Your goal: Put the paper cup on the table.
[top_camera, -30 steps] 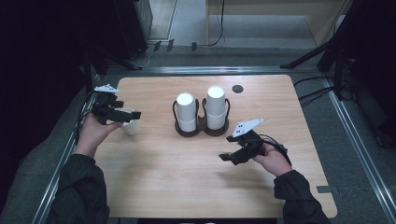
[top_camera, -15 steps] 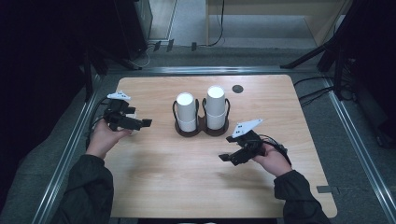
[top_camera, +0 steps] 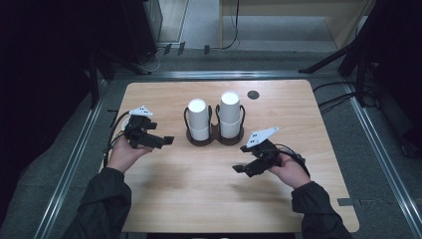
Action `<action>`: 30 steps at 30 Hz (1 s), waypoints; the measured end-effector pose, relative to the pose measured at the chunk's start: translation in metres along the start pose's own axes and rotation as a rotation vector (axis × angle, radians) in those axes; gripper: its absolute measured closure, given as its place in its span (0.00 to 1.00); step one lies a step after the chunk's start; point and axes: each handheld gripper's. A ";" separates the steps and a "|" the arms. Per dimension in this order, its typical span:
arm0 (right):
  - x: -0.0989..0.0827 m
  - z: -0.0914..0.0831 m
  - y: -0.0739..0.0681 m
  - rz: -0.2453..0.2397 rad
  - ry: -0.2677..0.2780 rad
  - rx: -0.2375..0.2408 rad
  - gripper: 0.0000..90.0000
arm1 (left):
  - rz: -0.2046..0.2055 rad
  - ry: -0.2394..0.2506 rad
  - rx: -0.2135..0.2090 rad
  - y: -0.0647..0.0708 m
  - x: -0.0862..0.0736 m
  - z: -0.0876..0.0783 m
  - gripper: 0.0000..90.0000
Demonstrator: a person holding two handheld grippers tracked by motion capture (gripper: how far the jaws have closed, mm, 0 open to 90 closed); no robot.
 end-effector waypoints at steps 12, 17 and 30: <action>0.000 0.001 -0.001 -0.002 0.000 0.003 0.25 | 0.045 -0.030 -0.068 0.023 0.000 0.017 0.03; 0.000 0.002 0.000 -0.003 0.000 0.005 0.25 | 0.064 -0.041 -0.078 0.031 0.001 0.023 0.05; 0.001 0.002 0.000 0.028 0.010 0.010 0.25 | 0.106 -0.050 -0.128 0.055 -0.001 0.038 0.05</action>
Point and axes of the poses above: each handheld gripper's, and its own axes: z roughly forward along the jaws, x roughly out of its top, y roughly to its right
